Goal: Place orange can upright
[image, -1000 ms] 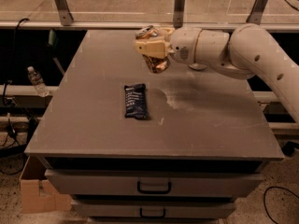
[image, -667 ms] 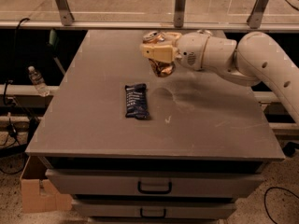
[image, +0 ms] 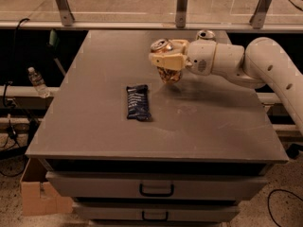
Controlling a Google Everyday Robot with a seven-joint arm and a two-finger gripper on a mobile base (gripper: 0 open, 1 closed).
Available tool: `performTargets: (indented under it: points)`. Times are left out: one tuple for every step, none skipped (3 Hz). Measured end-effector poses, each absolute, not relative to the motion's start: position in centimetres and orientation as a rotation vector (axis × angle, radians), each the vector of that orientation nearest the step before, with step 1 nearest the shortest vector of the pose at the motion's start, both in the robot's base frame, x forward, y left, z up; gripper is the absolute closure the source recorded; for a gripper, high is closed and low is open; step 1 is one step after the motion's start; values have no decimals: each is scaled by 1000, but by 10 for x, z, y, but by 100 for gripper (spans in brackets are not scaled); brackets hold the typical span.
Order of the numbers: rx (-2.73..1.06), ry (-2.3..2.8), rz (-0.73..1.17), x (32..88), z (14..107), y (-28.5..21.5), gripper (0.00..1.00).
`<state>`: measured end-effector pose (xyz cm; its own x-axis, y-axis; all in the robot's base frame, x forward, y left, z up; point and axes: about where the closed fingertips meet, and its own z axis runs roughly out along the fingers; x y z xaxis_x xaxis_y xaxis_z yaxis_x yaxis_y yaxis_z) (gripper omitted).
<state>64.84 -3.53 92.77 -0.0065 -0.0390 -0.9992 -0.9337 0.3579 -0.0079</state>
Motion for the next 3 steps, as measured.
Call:
performTargets:
  points:
    - [-998, 1373, 931, 648, 919, -44, 36]
    - [-1010, 1375, 939, 643, 910, -53, 13]
    - [-1010, 1383, 944, 637, 901, -59, 0]
